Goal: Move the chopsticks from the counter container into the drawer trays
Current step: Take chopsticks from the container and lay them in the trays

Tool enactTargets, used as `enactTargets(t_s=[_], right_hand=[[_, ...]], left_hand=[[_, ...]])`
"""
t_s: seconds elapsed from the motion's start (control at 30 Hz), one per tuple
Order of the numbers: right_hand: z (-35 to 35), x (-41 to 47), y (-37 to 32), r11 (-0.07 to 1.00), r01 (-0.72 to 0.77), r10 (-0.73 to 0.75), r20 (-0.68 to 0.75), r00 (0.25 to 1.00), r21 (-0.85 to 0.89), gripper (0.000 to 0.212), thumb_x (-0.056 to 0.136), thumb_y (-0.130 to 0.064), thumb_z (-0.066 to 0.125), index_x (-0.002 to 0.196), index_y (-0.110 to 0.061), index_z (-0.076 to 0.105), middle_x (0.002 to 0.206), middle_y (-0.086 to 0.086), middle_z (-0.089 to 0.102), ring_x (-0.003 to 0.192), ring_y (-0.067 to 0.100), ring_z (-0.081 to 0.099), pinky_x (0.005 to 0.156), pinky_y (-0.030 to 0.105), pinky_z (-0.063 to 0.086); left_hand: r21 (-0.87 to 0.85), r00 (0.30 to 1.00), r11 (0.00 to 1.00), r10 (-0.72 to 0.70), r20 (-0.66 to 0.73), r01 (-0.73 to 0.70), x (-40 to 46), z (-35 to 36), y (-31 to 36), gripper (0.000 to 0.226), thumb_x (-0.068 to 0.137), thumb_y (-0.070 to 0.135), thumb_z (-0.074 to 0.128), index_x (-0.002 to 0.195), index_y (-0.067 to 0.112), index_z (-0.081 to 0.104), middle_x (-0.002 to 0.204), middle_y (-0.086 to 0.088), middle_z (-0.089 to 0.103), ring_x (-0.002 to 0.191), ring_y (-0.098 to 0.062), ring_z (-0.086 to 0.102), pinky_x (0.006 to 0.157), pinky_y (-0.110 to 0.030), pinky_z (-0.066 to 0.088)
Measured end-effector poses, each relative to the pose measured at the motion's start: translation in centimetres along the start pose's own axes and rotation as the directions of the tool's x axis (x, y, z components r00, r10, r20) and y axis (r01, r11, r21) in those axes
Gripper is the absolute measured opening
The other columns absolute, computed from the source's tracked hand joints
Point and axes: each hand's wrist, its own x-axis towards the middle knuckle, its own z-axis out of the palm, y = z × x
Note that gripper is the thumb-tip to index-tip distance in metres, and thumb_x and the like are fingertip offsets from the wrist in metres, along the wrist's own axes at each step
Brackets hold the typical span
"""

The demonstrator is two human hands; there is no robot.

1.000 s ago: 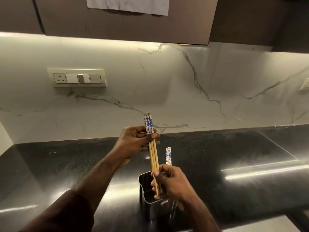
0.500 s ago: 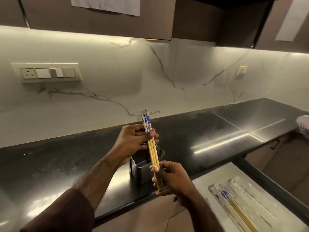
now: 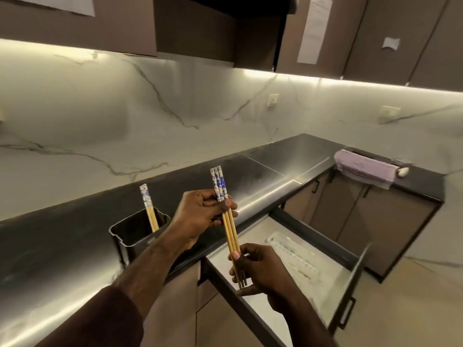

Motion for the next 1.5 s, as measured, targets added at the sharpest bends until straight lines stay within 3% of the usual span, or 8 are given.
enactTargets(t_s=[0.27, 0.43, 0.57, 0.77, 0.97, 1.17, 1.5], right_hand=[[-10.1, -3.2, 3.9, 0.997, -0.056, 0.057, -0.018, 0.998, 0.058, 0.017, 0.096, -0.025, 0.060, 0.093, -0.011, 0.070, 0.080, 0.012, 0.072, 0.069, 0.020, 0.070, 0.065, 0.045, 0.063], [-17.3, -4.6, 6.7, 0.995, -0.101, 0.101, 0.001, 0.995, 0.026, 0.016, 0.096, -0.027, 0.061, 0.096, -0.014, 0.071, 0.078, 0.009, 0.072, 0.069, 0.018, 0.070, 0.065, 0.046, 0.063], [-22.1, -5.5, 9.1, 0.991, -0.135, 0.135, -0.020, 0.991, 0.013, 0.015, 0.095, -0.025, 0.062, 0.099, -0.013, 0.071, 0.079, 0.009, 0.072, 0.070, 0.019, 0.069, 0.064, 0.045, 0.063], [-27.4, -6.5, 12.2, 0.978, -0.210, 0.211, -0.046, 0.977, 0.012, 0.016, 0.094, -0.026, 0.064, 0.096, -0.013, 0.073, 0.088, 0.015, 0.074, 0.072, 0.021, 0.068, 0.065, 0.044, 0.063], [-30.5, -6.2, 14.9, 0.960, -0.280, 0.280, -0.051, 0.959, 0.010, 0.018, 0.093, -0.033, 0.063, 0.097, -0.019, 0.073, 0.088, 0.011, 0.075, 0.072, 0.019, 0.071, 0.063, 0.040, 0.063], [-32.8, -2.8, 16.3, 0.945, -0.327, 0.327, -0.020, 0.945, -0.021, 0.028, 0.095, -0.038, 0.058, 0.096, -0.012, 0.069, 0.078, 0.006, 0.072, 0.061, 0.016, 0.065, 0.062, 0.026, 0.058], [-35.1, 7.0, 15.3, 0.915, -0.402, 0.401, 0.035, 0.916, 0.033, 0.020, 0.095, -0.027, 0.062, 0.101, -0.010, 0.070, 0.085, 0.013, 0.074, 0.064, 0.017, 0.065, 0.074, 0.036, 0.062]], left_hand=[[-0.003, 1.000, 1.000, 0.001, 0.029, -0.001, -0.3, 11.7, -1.4, 0.011, 0.085, 0.006, 0.067, 0.095, 0.005, 0.070, 0.089, -0.017, 0.075, 0.085, -0.031, 0.074, 0.079, -0.041, 0.059], [0.016, 1.000, 1.000, -0.012, 0.003, 0.012, -0.8, 19.5, -2.8, 0.014, 0.087, 0.009, 0.064, 0.100, 0.006, 0.069, 0.090, -0.013, 0.076, 0.084, -0.027, 0.074, 0.075, -0.035, 0.061], [0.016, 0.998, 0.998, -0.061, -0.016, 0.062, -0.8, 25.0, -4.7, 0.018, 0.088, 0.011, 0.063, 0.105, 0.005, 0.068, 0.091, -0.013, 0.076, 0.083, -0.026, 0.075, 0.077, -0.039, 0.061], [-0.033, 0.986, 0.986, -0.166, -0.020, 0.166, -0.5, 31.0, -7.6, 0.020, 0.090, 0.014, 0.062, 0.107, 0.006, 0.067, 0.088, -0.009, 0.077, 0.080, -0.024, 0.075, 0.066, -0.031, 0.061], [-0.108, 0.967, 0.963, -0.252, -0.021, 0.248, 0.8, 34.3, -10.9, 0.021, 0.090, 0.014, 0.061, 0.108, 0.004, 0.065, 0.093, -0.015, 0.076, 0.084, -0.028, 0.075, 0.071, -0.036, 0.062], [-0.127, 0.968, 0.964, -0.244, -0.066, 0.234, 4.4, 35.9, -13.3, 0.014, 0.090, 0.013, 0.061, 0.100, 0.005, 0.067, 0.088, -0.014, 0.076, 0.080, -0.027, 0.075, 0.074, -0.040, 0.061], [-0.195, 0.953, 0.950, -0.272, -0.131, 0.244, 14.0, 34.9, -16.1, 0.012, 0.089, 0.014, 0.062, 0.099, 0.009, 0.067, 0.090, -0.014, 0.076, 0.083, -0.029, 0.075, 0.077, -0.045, 0.060]])
